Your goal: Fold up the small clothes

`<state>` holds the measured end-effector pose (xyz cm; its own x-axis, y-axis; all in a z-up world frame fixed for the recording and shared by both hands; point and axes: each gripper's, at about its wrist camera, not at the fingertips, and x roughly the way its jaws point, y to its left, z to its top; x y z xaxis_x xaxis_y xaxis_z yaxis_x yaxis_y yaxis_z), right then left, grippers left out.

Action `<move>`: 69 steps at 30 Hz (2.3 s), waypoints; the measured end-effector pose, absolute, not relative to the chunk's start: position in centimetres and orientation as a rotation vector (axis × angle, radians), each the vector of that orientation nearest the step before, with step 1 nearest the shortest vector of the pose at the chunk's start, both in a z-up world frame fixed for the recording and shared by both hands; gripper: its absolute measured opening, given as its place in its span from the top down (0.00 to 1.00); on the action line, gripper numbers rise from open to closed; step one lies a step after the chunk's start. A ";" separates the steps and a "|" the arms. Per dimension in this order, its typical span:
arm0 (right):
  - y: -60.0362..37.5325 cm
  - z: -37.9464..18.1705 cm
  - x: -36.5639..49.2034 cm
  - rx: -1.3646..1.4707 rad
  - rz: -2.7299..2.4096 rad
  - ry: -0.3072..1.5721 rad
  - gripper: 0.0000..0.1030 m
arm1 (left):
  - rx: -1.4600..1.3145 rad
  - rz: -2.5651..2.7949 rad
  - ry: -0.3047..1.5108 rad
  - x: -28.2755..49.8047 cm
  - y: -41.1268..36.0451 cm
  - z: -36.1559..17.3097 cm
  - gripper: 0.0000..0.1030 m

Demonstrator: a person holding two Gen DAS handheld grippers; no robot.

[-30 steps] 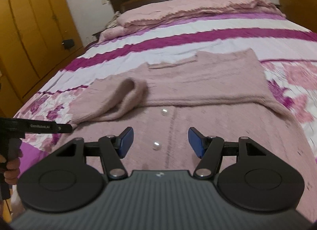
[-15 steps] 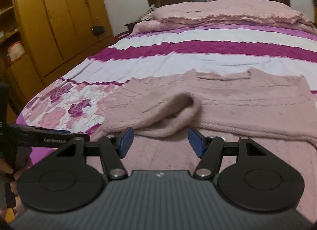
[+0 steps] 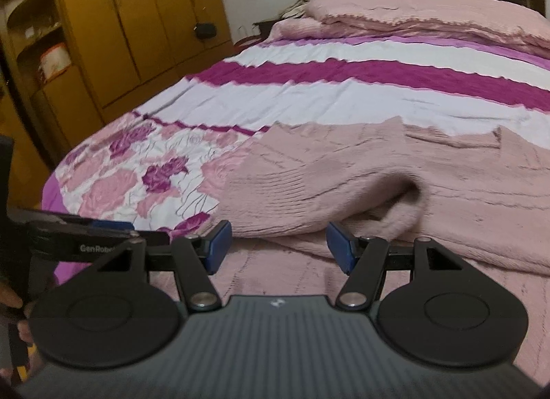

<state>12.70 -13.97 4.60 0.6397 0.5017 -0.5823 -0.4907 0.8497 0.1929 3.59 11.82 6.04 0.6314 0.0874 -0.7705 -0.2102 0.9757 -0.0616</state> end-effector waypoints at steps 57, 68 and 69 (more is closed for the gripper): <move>-37.5 1.8 17.8 0.609 -0.016 0.584 0.77 | -0.090 -0.008 0.793 13.6 4.7 6.6 0.37; -39.0 2.8 17.6 0.467 -0.013 0.603 0.41 | -0.054 0.011 0.817 14.9 4.6 5.1 0.37; -39.0 3.2 17.8 0.443 0.003 0.589 0.41 | -0.053 0.012 0.818 15.0 4.6 5.1 0.37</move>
